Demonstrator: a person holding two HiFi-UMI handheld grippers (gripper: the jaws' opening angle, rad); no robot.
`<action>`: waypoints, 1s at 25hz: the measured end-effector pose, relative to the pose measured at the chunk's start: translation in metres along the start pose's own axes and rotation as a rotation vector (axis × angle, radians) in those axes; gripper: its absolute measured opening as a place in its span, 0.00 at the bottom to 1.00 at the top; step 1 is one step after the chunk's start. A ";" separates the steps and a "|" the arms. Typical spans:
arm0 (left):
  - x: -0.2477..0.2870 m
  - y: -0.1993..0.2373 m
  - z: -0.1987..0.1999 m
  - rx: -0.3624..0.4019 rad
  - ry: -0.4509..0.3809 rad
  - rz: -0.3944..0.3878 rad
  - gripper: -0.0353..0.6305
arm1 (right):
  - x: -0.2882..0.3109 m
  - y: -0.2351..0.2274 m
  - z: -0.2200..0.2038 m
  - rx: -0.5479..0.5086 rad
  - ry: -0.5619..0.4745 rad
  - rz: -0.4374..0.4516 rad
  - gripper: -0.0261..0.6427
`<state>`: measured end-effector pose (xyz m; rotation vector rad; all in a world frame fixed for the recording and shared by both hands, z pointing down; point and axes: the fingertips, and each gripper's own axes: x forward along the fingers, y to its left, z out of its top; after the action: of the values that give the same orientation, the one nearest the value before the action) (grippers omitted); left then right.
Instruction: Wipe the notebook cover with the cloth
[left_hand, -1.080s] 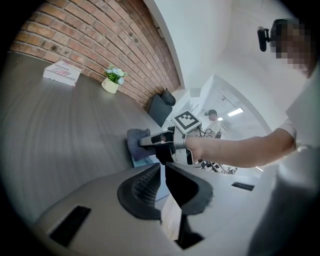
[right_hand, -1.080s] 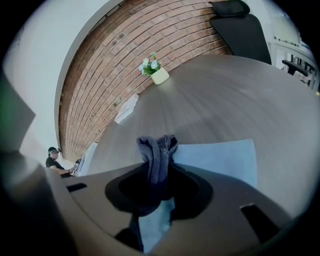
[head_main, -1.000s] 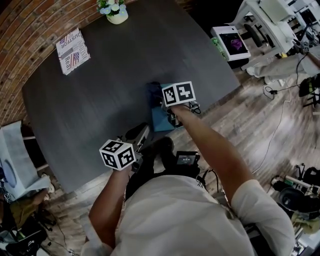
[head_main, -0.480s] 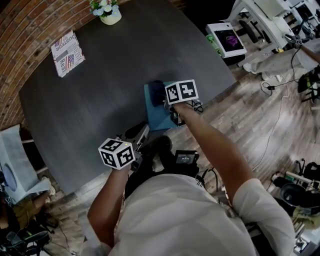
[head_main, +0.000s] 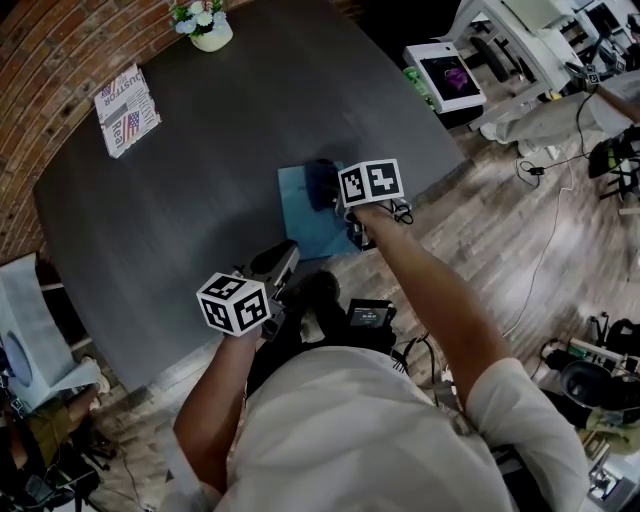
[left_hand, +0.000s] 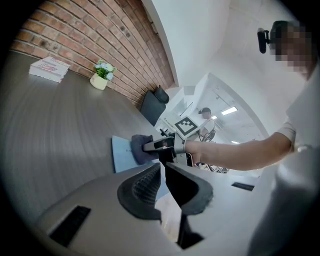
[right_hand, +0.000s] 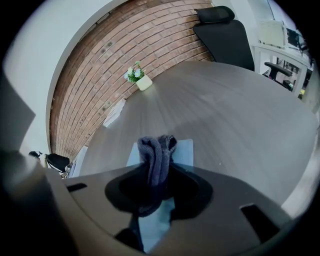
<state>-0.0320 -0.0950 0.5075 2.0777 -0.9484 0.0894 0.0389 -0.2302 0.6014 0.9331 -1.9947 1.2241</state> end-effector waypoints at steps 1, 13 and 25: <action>0.001 0.000 0.000 0.000 0.002 -0.001 0.11 | -0.002 -0.003 0.000 0.002 -0.001 -0.005 0.22; 0.011 -0.008 -0.003 0.008 0.020 -0.010 0.11 | -0.025 -0.039 0.000 0.010 -0.013 -0.091 0.22; 0.008 -0.013 -0.007 0.016 0.022 -0.022 0.11 | -0.069 -0.070 0.000 -0.015 -0.077 -0.234 0.21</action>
<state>-0.0163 -0.0903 0.5064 2.0973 -0.9136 0.1085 0.1350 -0.2352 0.5804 1.1852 -1.8873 1.0565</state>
